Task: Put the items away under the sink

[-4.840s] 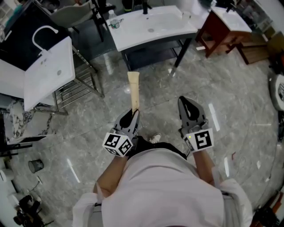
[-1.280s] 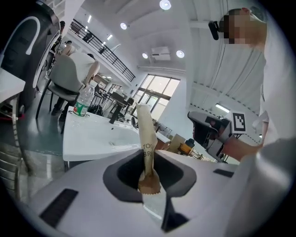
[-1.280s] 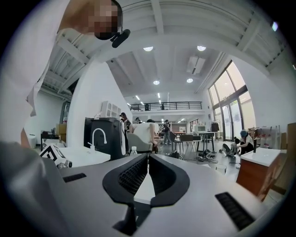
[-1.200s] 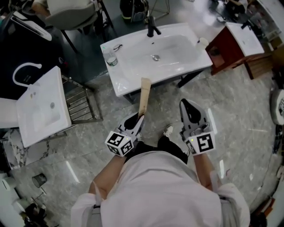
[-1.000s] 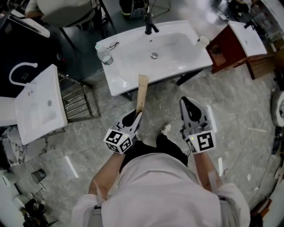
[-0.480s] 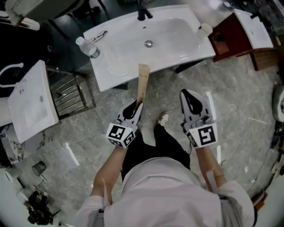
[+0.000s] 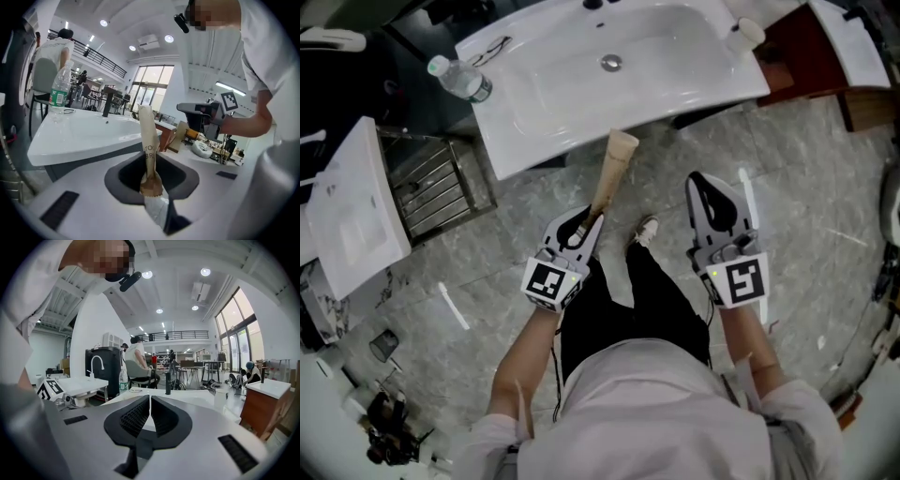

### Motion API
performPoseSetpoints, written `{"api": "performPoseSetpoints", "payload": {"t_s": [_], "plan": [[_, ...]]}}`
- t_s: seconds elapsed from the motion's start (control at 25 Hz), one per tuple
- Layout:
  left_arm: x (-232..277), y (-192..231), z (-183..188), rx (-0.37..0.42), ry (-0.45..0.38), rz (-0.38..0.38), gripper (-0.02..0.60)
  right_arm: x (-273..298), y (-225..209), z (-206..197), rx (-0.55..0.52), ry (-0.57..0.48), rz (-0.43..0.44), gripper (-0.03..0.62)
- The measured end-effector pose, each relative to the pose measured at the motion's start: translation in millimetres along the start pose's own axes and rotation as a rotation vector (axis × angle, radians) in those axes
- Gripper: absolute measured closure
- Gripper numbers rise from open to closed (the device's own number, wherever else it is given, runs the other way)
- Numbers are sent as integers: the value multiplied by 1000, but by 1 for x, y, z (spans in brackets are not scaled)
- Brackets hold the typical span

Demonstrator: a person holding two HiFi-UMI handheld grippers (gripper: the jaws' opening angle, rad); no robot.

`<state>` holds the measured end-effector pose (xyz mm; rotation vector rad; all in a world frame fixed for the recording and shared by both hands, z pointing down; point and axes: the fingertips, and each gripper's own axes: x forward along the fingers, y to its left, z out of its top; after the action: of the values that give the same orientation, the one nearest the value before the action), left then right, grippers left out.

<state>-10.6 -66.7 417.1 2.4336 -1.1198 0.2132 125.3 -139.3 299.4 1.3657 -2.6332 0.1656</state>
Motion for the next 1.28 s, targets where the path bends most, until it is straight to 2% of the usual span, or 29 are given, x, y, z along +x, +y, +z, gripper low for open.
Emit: {"api": "performPoseSetpoints", "payload": {"t_s": [0.24, 0.48, 0.84, 1.28], "plan": [[24, -13, -34, -6, 43, -56, 515, -7, -21, -26, 30, -4, -62, 557], [53, -6, -86, -49, 86, -72, 515, -11, -29, -59, 33, -26, -63, 557], [90, 23, -153, -128, 99, -25, 515, -16, -42, -125, 7, -38, -88, 557], [113, 61, -201, -179, 84, 58, 514, -12, -33, -180, 22, -75, -74, 557]]}}
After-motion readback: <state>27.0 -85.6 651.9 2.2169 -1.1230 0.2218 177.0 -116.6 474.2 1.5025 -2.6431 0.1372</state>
